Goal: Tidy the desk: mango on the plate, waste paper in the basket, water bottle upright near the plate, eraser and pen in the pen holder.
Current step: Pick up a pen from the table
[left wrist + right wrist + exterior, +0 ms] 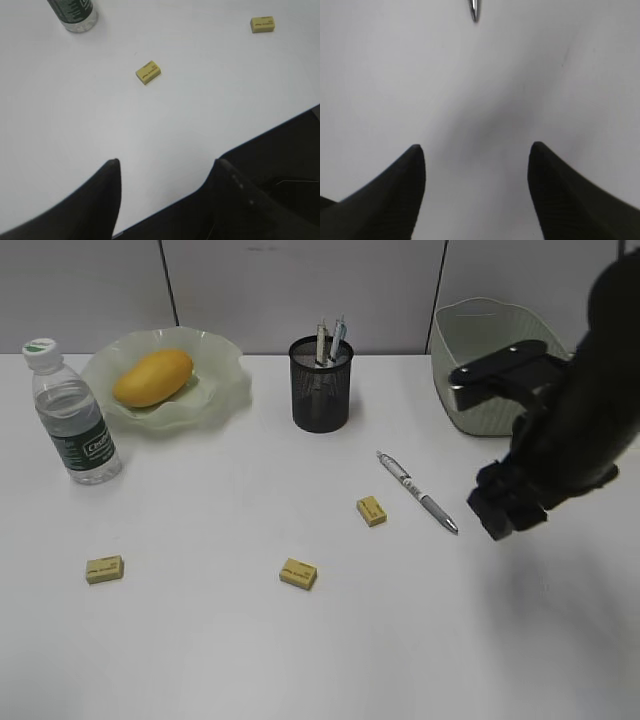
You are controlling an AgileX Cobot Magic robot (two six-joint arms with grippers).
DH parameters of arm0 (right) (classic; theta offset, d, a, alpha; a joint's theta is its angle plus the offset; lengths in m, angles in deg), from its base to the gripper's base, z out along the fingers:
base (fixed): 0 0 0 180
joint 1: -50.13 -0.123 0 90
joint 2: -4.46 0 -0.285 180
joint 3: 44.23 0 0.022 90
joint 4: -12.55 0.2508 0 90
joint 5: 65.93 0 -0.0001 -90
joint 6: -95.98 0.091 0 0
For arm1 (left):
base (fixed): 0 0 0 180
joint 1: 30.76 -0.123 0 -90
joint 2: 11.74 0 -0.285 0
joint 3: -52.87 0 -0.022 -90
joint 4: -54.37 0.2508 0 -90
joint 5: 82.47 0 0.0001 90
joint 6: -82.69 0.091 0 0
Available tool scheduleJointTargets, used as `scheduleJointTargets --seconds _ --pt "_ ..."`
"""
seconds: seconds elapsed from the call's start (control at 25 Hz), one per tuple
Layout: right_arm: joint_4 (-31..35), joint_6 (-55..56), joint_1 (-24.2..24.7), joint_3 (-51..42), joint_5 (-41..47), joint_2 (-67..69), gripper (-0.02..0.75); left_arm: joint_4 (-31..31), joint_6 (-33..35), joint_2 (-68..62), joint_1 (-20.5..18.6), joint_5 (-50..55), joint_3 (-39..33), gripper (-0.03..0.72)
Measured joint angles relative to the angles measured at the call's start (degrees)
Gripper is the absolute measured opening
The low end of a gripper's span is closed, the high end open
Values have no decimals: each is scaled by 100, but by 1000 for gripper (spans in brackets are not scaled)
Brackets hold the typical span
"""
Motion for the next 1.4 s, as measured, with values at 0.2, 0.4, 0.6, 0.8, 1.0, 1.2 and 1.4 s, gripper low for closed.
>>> scheduleJointTargets --seconds 0.2,0.4,0.6,0.8,1.0,1.2,1.4 --pt "165 -304 0 1193 330 866 512 0 0 0 0 0 0 438" --pt "218 -394 0 2501 909 1768 511 0 0 0 0 0 0 438" --pt "425 -574 0 3525 1131 2484 510 0 0 0 0 0 0 436" --pt "643 -769 180 4008 1209 3096 510 0 0 0 0 0 0 436" --pt "733 -860 471 4049 1227 3473 510 0 0 0 0 0 0 436" --pt "863 -880 483 4055 1135 3662 490 0 0 0 0 0 0 436" --pt "1024 -897 429 4061 770 3669 477 0 0 0 0 0 0 436"
